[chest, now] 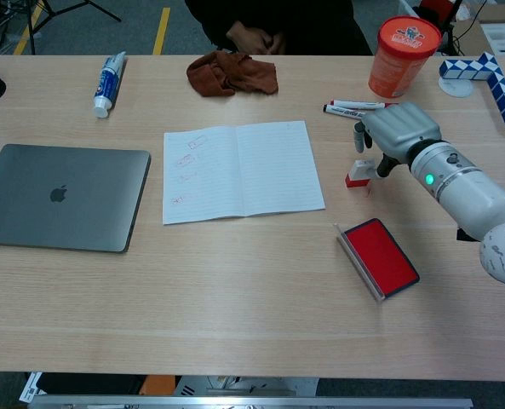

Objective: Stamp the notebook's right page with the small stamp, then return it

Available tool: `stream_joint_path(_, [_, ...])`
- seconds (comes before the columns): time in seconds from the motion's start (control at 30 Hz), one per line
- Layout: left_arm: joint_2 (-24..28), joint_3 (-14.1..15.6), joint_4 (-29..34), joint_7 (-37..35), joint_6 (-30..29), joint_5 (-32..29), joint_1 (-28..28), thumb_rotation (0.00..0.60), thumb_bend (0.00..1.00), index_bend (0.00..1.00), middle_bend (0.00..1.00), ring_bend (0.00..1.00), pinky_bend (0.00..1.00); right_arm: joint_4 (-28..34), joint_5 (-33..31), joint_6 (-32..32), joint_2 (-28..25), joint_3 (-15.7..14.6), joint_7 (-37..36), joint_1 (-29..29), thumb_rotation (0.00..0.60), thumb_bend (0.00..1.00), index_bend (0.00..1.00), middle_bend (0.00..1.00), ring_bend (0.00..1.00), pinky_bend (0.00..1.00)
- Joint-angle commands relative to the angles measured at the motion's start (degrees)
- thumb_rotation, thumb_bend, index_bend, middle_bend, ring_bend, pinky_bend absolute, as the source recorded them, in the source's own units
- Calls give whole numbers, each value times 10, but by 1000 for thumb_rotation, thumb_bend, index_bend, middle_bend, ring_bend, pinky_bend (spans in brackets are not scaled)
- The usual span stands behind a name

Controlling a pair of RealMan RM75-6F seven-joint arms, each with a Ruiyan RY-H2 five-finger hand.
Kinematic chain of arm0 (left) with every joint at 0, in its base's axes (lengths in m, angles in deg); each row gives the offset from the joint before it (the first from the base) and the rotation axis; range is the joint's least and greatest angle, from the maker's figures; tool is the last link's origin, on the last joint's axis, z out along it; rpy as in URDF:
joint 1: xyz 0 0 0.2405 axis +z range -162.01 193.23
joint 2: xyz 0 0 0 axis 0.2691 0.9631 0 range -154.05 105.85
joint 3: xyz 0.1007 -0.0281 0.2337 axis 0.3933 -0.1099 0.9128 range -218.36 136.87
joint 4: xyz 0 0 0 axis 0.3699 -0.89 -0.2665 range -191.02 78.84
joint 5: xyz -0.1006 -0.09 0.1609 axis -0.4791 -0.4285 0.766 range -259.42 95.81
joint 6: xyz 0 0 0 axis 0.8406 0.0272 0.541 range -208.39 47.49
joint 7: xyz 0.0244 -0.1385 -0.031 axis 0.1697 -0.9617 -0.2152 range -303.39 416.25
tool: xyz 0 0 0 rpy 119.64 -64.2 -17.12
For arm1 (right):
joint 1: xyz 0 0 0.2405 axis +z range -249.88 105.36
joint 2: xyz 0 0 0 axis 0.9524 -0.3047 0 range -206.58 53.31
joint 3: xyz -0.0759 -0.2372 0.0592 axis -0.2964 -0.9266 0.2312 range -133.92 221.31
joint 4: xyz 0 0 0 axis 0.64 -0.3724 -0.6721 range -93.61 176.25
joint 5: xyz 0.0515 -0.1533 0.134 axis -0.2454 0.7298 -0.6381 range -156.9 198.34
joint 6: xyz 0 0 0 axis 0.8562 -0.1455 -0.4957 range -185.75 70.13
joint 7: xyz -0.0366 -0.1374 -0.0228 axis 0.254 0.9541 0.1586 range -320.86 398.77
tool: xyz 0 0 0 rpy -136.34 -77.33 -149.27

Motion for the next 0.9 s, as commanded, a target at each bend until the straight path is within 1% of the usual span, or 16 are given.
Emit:
stream_joint_path(0.03, [0,0,-1,-1,0,0,0,600,284,0,0,99,129,-4,-5,3,4,0,2,3,600,197,477,439,351,511])
stream_joint_path(0.27, [0,0,-4,-4,1,-2,0,600,284,0,0,99,129,-1,-11,4,7,-4,9,6,600,216,506,441,351,512])
stream_joint_path(0.67, [0,0,-6,-4,7,-4,-1,600,284,0,0,100,129,-11,-21,8,12,-6,10,11,600,247,509,441,351,511])
stream_joint_path(0.9, [0,0,-6,-4,8,-6,-1,600,284,0,0,99,129,-12,-24,8,13,-7,11,13,600,285,528,442,351,511])
